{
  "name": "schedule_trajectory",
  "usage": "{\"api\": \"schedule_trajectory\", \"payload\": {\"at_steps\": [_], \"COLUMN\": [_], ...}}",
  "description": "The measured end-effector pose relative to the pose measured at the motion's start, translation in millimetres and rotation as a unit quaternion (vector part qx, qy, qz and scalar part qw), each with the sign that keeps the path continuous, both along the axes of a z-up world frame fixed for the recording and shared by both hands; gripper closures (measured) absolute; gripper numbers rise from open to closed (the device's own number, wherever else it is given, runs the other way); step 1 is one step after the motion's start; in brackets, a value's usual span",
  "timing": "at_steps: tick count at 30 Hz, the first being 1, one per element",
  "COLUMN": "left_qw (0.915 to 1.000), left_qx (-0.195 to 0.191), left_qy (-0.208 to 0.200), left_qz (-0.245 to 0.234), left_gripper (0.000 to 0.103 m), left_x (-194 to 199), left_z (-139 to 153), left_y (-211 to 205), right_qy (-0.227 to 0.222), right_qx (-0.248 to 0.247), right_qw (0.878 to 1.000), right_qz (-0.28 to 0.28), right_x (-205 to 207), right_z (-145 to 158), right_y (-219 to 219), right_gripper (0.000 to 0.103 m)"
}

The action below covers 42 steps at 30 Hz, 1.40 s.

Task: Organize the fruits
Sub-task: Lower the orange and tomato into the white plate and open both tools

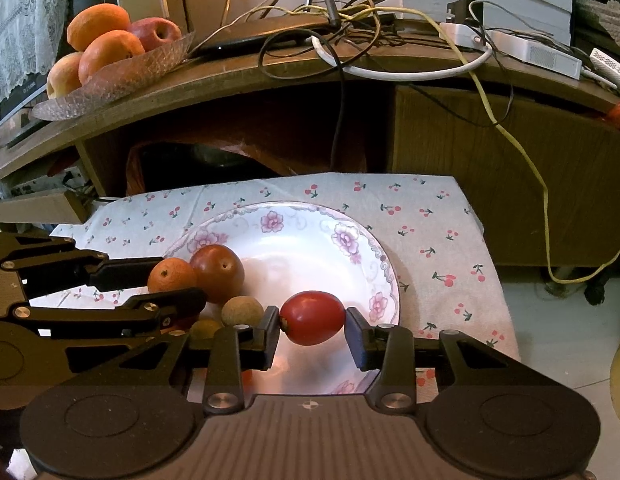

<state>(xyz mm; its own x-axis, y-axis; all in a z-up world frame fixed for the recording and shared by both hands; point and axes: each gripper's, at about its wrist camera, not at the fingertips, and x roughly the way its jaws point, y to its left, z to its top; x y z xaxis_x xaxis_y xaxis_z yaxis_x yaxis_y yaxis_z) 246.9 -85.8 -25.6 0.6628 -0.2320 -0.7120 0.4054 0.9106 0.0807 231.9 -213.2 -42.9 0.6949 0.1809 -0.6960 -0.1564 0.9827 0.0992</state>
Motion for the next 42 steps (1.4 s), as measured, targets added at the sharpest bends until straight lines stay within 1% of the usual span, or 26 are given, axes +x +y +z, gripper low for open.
{"api": "schedule_trajectory", "payload": {"at_steps": [5, 11, 15, 20, 23, 29, 33, 35, 37, 41, 42], "left_qw": [1.0000, 0.9999, 0.9998, 0.9994, 0.9994, 0.9991, 0.9985, 0.9982, 0.9980, 0.9973, 0.9970], "left_qx": [-0.005, -0.012, -0.017, -0.034, -0.034, -0.042, -0.045, -0.044, -0.037, -0.022, -0.019], "left_qy": [-0.002, -0.001, -0.005, 0.003, 0.001, -0.007, -0.015, -0.018, -0.022, -0.029, -0.031], "left_qz": [-0.001, -0.003, -0.002, -0.007, -0.011, 0.002, 0.027, 0.037, 0.045, 0.063, 0.069], "left_gripper": [0.067, 0.067, 0.063, 0.061, 0.058, 0.056, 0.051, 0.047, 0.040, 0.030, 0.026], "left_x": [0, -1, -2, -2, -5, -11, -19, -23, -28, -40, -43], "left_z": [1, 2, 4, 5, 6, 14, 22, 24, 26, 27, 27], "left_y": [1, 2, 2, 3, 1, 7, 15, 17, 17, 18, 19], "right_qy": [-0.003, -0.007, -0.013, -0.019, -0.027, -0.041, -0.038, -0.038, -0.039, -0.035, -0.034], "right_qx": [0.000, 0.001, 0.007, 0.007, 0.010, 0.013, 0.015, 0.015, 0.010, 0.005, 0.004], "right_qw": [1.000, 1.000, 1.000, 1.000, 0.999, 0.998, 0.998, 0.998, 0.998, 0.999, 0.999], "right_qz": [-0.001, -0.004, -0.010, -0.023, -0.033, -0.047, -0.047, -0.042, -0.037, -0.032, -0.033], "right_x": [-1, -3, -3, -4, -5, -10, -15, -20, -26, -41, -45], "right_z": [1, 2, 5, 7, 10, 17, 20, 22, 25, 28, 29], "right_y": [-1, -2, -5, -10, -14, -23, -25, -23, -21, -19, -19], "right_gripper": [0.062, 0.062, 0.061, 0.060, 0.060, 0.060, 0.060, 0.060, 0.059, 0.059, 0.059]}}
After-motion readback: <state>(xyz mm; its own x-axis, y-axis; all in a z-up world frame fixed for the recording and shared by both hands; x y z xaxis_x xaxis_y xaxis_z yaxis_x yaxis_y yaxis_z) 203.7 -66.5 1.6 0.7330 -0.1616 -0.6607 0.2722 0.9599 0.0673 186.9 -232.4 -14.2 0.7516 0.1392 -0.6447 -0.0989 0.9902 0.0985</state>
